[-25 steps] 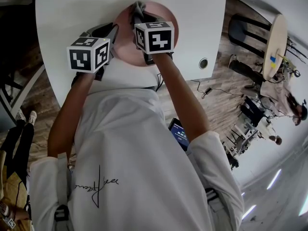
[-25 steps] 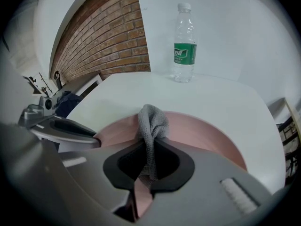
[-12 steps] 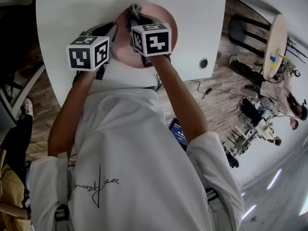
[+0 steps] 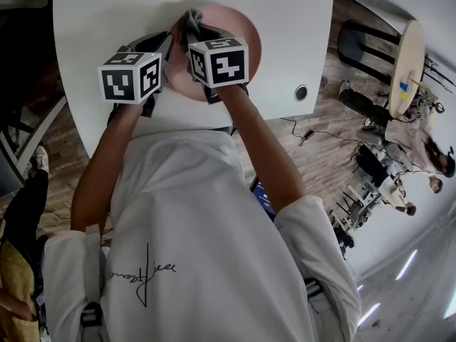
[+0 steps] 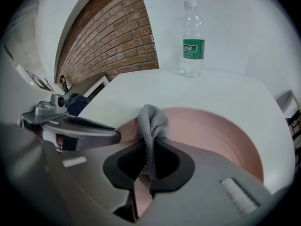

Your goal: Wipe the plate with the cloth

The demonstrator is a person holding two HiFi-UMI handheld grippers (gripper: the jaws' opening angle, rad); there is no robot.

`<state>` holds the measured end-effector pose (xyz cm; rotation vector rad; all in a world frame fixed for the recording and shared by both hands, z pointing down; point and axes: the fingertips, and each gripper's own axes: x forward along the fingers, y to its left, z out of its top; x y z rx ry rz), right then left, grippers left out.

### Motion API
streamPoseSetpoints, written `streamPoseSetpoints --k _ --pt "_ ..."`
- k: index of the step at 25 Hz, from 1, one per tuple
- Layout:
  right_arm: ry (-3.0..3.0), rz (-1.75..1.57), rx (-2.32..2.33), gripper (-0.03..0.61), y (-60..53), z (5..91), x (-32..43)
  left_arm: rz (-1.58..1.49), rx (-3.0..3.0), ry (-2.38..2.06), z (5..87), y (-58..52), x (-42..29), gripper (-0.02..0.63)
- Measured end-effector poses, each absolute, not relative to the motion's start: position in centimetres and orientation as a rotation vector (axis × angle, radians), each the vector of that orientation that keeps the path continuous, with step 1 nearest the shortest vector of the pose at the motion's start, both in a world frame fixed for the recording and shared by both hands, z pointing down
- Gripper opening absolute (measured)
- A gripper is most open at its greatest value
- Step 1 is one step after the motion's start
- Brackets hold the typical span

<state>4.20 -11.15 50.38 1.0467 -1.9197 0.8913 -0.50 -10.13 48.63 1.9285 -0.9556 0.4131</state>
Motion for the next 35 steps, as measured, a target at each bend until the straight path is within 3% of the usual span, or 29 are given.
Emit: streamPoseSetpoints --k 35 --pt "-1.954 1.381 0.849 0.034 -6.1 50.4 1.2 0.395 1.919 -0.956 48.7 -10.4 -0.4 0.04"
